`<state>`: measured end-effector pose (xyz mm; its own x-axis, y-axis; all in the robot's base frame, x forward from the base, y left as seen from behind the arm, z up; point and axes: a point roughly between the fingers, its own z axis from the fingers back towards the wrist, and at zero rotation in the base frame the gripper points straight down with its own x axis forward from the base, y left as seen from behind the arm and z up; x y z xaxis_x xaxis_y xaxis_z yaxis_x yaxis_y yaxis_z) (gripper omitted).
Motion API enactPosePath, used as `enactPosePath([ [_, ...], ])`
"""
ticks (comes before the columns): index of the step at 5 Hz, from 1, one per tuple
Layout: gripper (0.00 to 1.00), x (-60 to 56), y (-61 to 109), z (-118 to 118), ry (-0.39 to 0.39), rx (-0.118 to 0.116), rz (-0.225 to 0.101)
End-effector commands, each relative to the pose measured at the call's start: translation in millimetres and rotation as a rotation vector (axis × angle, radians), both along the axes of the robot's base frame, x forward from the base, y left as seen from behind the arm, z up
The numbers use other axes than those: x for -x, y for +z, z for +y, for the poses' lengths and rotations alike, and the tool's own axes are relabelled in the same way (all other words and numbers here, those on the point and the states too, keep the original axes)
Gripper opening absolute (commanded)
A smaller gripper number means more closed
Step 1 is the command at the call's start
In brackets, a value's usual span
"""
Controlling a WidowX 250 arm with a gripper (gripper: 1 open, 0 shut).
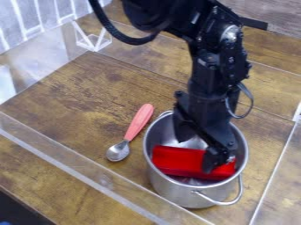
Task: Remove the red object from the silver pot and put it on the table
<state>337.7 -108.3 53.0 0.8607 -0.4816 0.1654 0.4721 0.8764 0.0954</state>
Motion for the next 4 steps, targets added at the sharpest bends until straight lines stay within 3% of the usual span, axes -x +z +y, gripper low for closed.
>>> enactPosePath([
  [1, 1.0, -22.9, 13.4, -5.8, -0.044, 0.019, -0.073],
  [2, 1.0, -23.8, 9.5, -16.5, -0.067, 0.028, -0.09],
  [3, 0.0, -25.0, 2.8, -26.0, -0.076, 0.038, -0.09],
  [4, 0.0, -19.3, -2.9, -23.5, -0.097, 0.051, -0.094],
])
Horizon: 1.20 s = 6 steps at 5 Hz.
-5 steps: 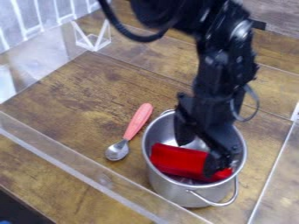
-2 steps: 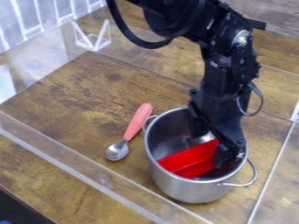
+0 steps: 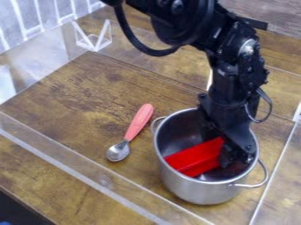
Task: Remove the red object from the silver pot and put it on the table
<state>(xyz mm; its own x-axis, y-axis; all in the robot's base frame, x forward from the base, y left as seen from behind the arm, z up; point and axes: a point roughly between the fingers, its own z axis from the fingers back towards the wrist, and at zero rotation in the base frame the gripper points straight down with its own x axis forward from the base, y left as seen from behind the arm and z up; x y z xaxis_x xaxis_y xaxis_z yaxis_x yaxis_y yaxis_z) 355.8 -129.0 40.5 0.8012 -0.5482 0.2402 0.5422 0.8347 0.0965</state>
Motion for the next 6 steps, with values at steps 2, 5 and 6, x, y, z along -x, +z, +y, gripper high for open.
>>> enactPosePath([
  [2, 0.0, 3.7, 10.4, -8.0, -0.008, 0.022, -0.02],
  [5, 0.0, -0.9, 8.2, -14.0, 0.004, 0.018, 0.009],
  [6, 0.0, -5.1, 9.0, -13.1, 0.039, 0.009, 0.025],
])
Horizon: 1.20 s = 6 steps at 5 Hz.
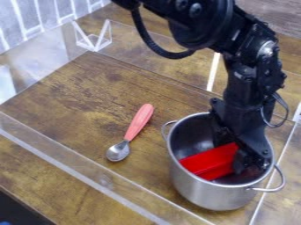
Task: Remove the red object from the silver pot and put it on the table
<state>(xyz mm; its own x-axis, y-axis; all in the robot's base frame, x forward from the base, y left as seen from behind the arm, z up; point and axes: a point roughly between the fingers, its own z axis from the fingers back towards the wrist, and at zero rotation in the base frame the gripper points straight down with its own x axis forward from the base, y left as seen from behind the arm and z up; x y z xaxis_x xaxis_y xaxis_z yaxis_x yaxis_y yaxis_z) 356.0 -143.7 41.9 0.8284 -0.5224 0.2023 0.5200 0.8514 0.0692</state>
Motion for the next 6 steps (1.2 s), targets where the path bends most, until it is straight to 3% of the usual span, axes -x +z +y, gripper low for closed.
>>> enactPosePath([
  [1, 0.0, -1.2, 9.3, 7.7, 0.004, -0.002, -0.012],
  [4, 0.0, 4.3, 15.5, 16.6, 0.002, -0.031, 0.022],
  [6, 0.0, -3.3, 35.3, 3.7, 0.018, -0.046, 0.039],
])
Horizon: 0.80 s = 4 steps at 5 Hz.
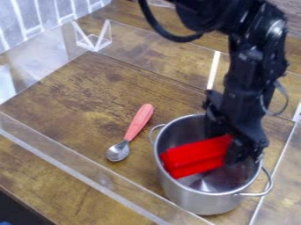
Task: Remove the red object from the silver pot and put it on the table
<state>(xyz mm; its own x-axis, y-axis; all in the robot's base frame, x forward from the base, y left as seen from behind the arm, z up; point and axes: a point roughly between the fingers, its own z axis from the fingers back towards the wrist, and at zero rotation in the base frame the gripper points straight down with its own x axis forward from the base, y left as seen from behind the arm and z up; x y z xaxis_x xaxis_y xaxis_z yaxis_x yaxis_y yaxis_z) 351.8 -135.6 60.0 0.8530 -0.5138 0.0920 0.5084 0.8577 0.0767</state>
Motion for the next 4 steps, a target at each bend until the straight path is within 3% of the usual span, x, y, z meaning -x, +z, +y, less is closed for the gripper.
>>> enactPosePath([
  [1, 0.0, -14.0, 40.0, 3.0, -0.031, 0.0, -0.063],
  [2, 0.0, -23.5, 66.6, 15.3, -0.041, -0.022, -0.079],
  [4, 0.0, -61.5, 102.8, 70.6, 0.184, -0.076, -0.151],
])
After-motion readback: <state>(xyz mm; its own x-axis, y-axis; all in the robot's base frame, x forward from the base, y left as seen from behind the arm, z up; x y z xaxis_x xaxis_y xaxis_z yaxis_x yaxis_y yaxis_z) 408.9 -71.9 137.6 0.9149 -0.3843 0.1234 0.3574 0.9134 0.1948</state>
